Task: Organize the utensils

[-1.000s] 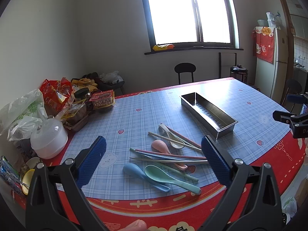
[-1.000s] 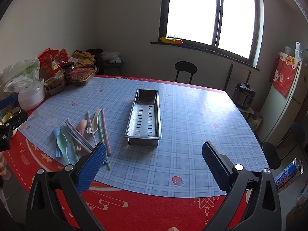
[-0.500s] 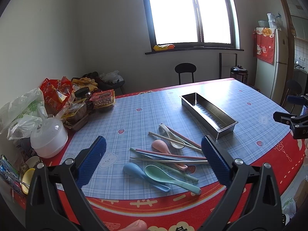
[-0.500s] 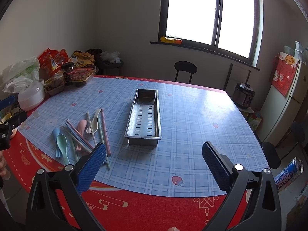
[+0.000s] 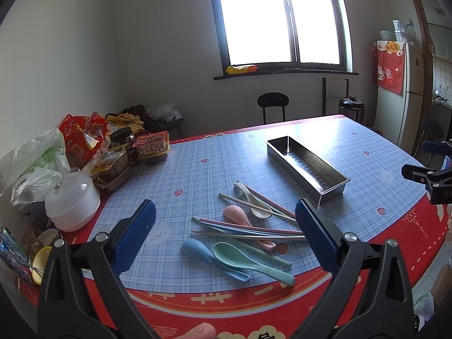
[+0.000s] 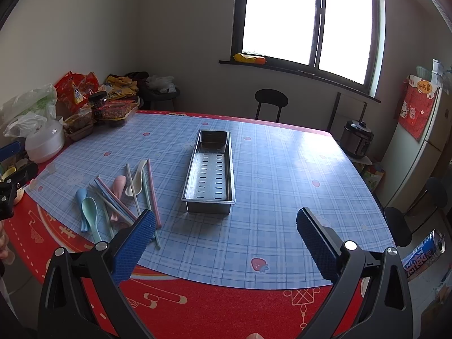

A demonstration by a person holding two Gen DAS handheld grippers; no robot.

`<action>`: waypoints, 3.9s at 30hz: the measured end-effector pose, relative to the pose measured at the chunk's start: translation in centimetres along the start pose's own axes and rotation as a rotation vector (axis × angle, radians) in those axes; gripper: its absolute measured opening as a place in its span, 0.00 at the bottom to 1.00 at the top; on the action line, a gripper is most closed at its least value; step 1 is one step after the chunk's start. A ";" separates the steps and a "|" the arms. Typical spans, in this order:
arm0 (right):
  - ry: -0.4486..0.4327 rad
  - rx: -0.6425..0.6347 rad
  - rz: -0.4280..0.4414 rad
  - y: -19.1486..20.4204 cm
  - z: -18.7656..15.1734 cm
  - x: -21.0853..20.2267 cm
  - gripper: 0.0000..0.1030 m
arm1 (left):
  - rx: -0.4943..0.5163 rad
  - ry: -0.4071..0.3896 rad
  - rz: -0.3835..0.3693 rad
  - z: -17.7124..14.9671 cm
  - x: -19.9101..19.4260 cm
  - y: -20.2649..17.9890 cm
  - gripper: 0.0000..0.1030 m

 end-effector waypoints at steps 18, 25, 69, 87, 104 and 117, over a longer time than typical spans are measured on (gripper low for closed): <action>-0.002 0.004 -0.003 -0.1 0.0 0.0 0.95 | -0.001 0.001 0.001 0.0 0.0 0.1 0.95; -0.005 0.004 -0.001 -0.1 0.0 -0.1 0.95 | -0.007 0.001 0.004 0.2 -0.1 0.4 0.95; 0.367 -0.206 0.501 15.3 -8.9 12.7 0.83 | -0.360 0.259 -0.124 -12.8 7.5 5.2 0.84; 0.436 -0.251 0.583 18.6 -10.1 14.1 0.30 | -0.330 0.278 -0.132 -13.5 10.2 5.4 0.68; 0.512 -0.210 0.650 19.5 -11.3 15.5 0.14 | -0.363 0.316 -0.200 -14.1 11.9 4.6 0.48; 0.476 -0.193 0.613 19.0 -10.9 15.9 0.14 | -0.410 0.375 -0.266 -14.3 13.9 4.6 0.48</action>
Point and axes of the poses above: each gripper's, at about its wrist camera, not at the fingertips, and x roughly the way its jaws point, y to its left, z to its top, the point moved 4 cm from there along x, roughly the way its jaws point, and after that the axes turned 12 degrees about x, right-handed, at the moved point
